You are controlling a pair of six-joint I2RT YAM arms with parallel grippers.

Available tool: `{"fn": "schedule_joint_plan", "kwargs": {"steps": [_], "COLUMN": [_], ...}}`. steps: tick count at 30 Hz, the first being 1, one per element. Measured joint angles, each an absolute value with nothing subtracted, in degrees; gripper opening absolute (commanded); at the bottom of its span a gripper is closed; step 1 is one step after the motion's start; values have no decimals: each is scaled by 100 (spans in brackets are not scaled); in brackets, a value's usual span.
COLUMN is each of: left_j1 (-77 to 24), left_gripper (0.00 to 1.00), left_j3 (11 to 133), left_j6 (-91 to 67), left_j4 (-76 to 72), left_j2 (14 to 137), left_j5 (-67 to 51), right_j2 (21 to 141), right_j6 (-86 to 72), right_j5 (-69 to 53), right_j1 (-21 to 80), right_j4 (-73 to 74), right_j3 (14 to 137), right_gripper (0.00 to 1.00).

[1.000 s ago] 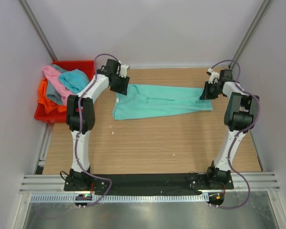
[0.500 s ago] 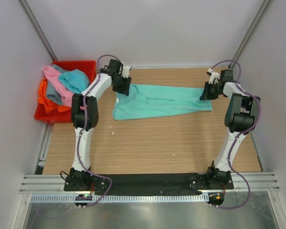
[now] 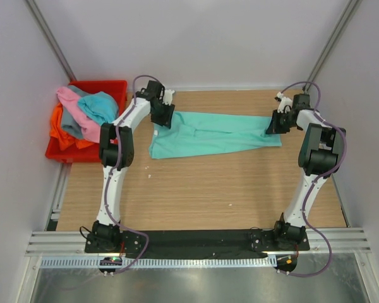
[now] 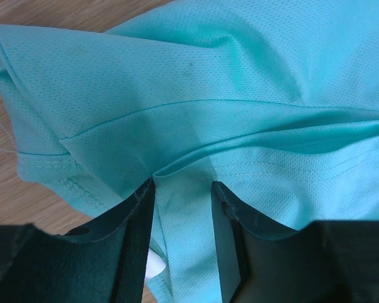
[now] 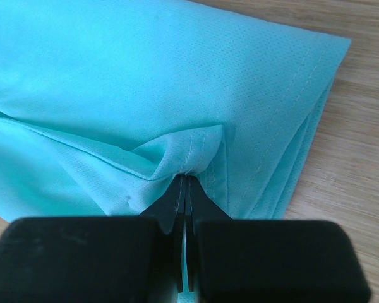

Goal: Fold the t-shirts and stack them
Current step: Fold the tshirt

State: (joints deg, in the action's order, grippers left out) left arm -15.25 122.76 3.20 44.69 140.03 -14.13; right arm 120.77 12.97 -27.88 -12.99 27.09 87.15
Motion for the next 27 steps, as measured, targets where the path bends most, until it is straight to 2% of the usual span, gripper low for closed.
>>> {"fn": "schedule_joint_plan", "kwargs": {"steps": [2,6,8,11,16,19,27], "left_j1": [-1525,-1525,-1525,-1525,-1522,-1507,-1470], "left_gripper": [36,18,13,0,0,0,0], "left_j3": [12276,12276,12276,12276,12180,11662,9872], "left_j6": [322,333,331,336,340,340,405], "left_j4": [4473,4473,4473,4473,4421,4289,3903], "left_j2": [14003,14003,14003,14003,13959,13657,11408], "left_j5": [-1413,-1415,-1417,-1417,-1417,-1417,-1415], "right_j2": [12077,12077,12077,12077,12036,11843,10481], "right_j6": [1295,1295,1295,1295,1293,1295,1339], "right_j5": [-2794,-2823,-2827,-2829,-2834,-2847,-2871], "right_j1": [-1299,-1299,-1299,-1299,-1299,-1302,-1302], "right_j4": [2709,2707,2705,2707,2694,2707,2727], "right_j3": [8713,8713,8713,8709,8630,8471,7907], "right_gripper": [1,1,1,1,1,2,1]}}
